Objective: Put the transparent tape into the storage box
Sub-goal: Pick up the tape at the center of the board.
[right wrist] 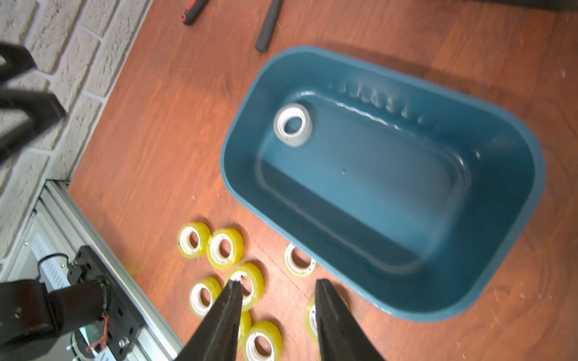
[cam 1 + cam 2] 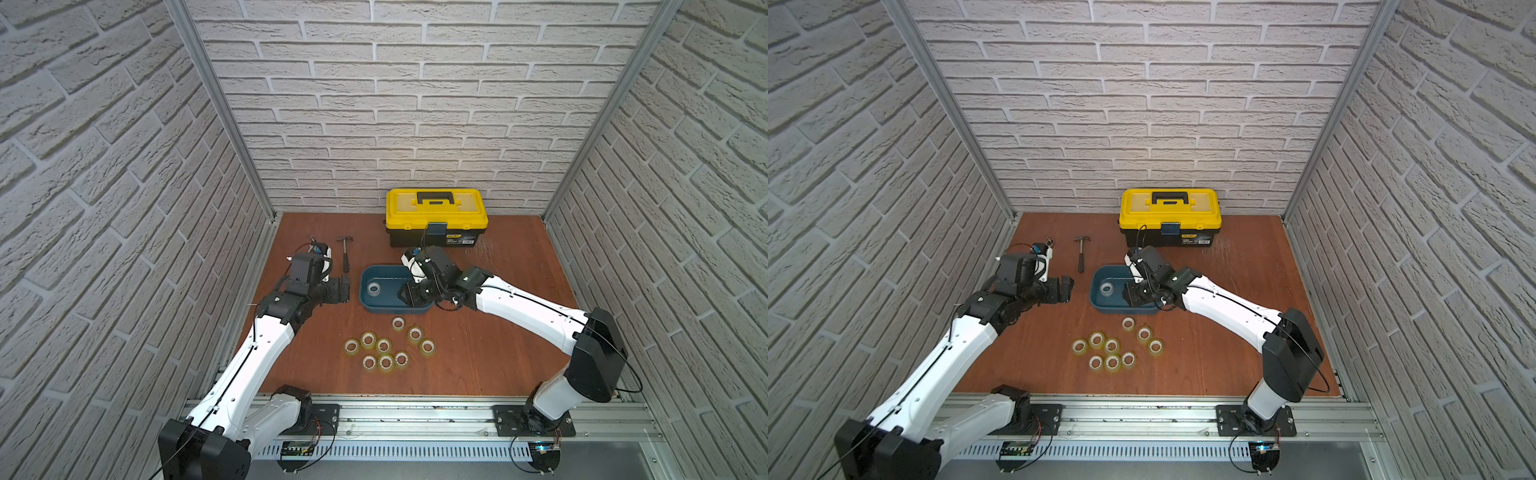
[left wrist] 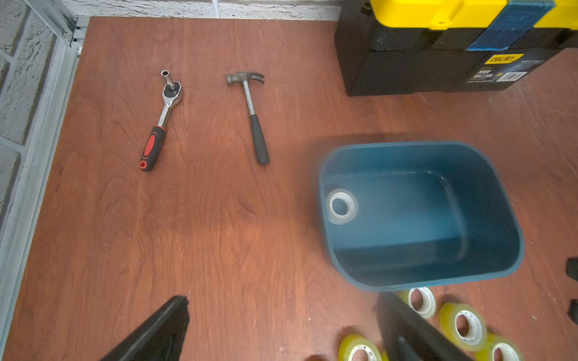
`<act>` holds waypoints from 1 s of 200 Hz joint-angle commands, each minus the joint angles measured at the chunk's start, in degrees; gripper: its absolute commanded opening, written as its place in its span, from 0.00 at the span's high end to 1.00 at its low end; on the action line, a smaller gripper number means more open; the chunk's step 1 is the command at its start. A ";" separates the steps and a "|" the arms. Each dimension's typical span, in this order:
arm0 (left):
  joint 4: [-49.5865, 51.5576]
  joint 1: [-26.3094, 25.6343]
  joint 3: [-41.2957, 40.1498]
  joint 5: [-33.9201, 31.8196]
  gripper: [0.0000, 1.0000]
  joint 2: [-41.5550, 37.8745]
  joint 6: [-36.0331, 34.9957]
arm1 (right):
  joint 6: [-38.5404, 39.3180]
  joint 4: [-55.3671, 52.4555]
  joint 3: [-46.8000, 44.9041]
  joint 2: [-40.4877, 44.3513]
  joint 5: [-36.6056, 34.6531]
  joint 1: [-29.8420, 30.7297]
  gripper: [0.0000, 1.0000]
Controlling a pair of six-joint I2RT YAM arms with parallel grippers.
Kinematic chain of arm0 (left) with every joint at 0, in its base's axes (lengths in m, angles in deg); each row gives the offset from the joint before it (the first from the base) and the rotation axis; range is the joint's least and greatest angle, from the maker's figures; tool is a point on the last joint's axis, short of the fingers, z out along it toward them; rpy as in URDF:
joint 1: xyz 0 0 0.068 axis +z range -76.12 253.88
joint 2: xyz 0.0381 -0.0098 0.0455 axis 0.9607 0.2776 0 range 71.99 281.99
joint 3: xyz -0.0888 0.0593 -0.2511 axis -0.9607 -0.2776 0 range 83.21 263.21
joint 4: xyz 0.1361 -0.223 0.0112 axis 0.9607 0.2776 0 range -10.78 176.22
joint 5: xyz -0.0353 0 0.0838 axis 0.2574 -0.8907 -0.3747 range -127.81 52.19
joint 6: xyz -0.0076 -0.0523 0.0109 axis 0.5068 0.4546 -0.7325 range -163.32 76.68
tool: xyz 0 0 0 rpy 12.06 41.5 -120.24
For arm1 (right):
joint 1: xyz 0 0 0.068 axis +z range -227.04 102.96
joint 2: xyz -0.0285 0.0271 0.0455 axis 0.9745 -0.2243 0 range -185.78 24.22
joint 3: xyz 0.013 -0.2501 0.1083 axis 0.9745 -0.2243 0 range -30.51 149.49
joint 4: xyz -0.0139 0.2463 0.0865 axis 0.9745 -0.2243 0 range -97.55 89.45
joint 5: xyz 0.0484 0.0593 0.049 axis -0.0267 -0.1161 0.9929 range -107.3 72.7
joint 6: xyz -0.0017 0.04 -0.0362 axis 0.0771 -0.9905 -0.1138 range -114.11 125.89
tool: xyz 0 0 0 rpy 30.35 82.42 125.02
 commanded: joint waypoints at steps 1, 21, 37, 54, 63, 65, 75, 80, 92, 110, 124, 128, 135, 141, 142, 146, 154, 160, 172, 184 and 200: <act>0.24 -0.19 0.45 -2.41 0.02 -1.70 -0.85 | 0.98 3.22 -2.91 4.10 -0.90 0.28 0.56; 1.01 -0.18 0.27 -3.90 0.02 -3.85 -1.70 | 0.59 2.22 -5.78 6.16 -2.12 0.36 0.56; 1.89 -0.12 0.09 -5.28 0.02 -5.84 -2.47 | 0.23 2.28 -9.02 8.27 -3.25 0.39 0.56; 1.77 -0.10 -0.92 -7.51 0.02 -7.94 -2.86 | -0.16 1.90 -11.95 9.52 -3.87 0.36 0.56; 1.45 0.12 -1.26 -8.09 0.02 -8.61 -2.78 | -0.42 1.60 -13.21 9.72 -3.54 0.37 0.56; 1.41 0.18 -1.30 -8.11 0.02 -8.70 -2.71 | -0.50 1.58 -13.44 9.77 -3.41 0.41 0.56; 1.09 0.67 -1.58 -7.82 0.02 -8.91 -2.51 | -0.99 1.47 -15.05 9.86 -3.26 0.52 0.56; 1.04 0.95 -1.57 -7.69 0.02 -8.86 -2.38 | -1.18 1.48 -15.88 10.02 -3.30 0.63 0.56; 1.02 1.58 -1.33 -6.97 0.02 -8.20 -2.16 | -1.83 1.66 -17.98 10.55 -3.55 0.63 0.56; 1.33 2.31 -0.85 -6.02 0.02 -6.85 -2.07 | -3.04 1.67 -21.07 12.51 -5.12 0.72 0.56; 1.86 2.70 -0.40 -5.69 0.02 -5.66 -1.94 | -3.42 1.49 -23.10 14.02 -6.16 0.72 0.55; 1.92 2.79 -0.30 -5.62 0.02 -5.43 -1.90 | -3.50 1.35 -23.68 14.31 -6.44 0.72 0.54; 2.09 2.91 -0.13 -5.53 0.02 -5.03 -1.74 | -3.51 1.02 -24.40 14.62 -6.84 0.72 0.54; 2.17 3.01 -0.08 -5.40 0.02 -4.74 -1.64 | -3.52 0.79 -24.77 14.65 -7.01 0.72 0.54; 2.18 3.00 -0.04 -5.35 0.02 -4.72 -1.64 | -3.47 0.61 -24.76 14.65 -7.02 0.72 0.54; 2.18 3.09 0.02 -5.26 0.02 -4.56 -1.57 | -3.46 0.67 -25.04 14.52 -6.96 0.72 0.54; 2.03 3.17 0.01 -4.92 0.02 -4.44 -1.47 | -3.59 0.44 -25.33 14.17 -6.88 0.71 0.53; 1.93 3.16 0.04 -4.63 0.02 -4.34 -1.46 | -3.67 0.51 -25.48 13.82 -6.57 0.72 0.53; 1.84 3.30 0.00 -4.33 0.02 -4.25 -1.46 | -4.01 1.22 -25.79 13.05 -5.71 0.72 0.53; 1.74 3.27 0.00 -4.34 0.02 -4.26 -1.46 | -4.43 2.51 -26.12 12.15 -4.58 0.68 0.53; 1.83 3.48 0.01 -4.29 0.02 -4.25 -1.46 | -5.04 3.79 -26.26 10.70 -3.48 0.93 0.53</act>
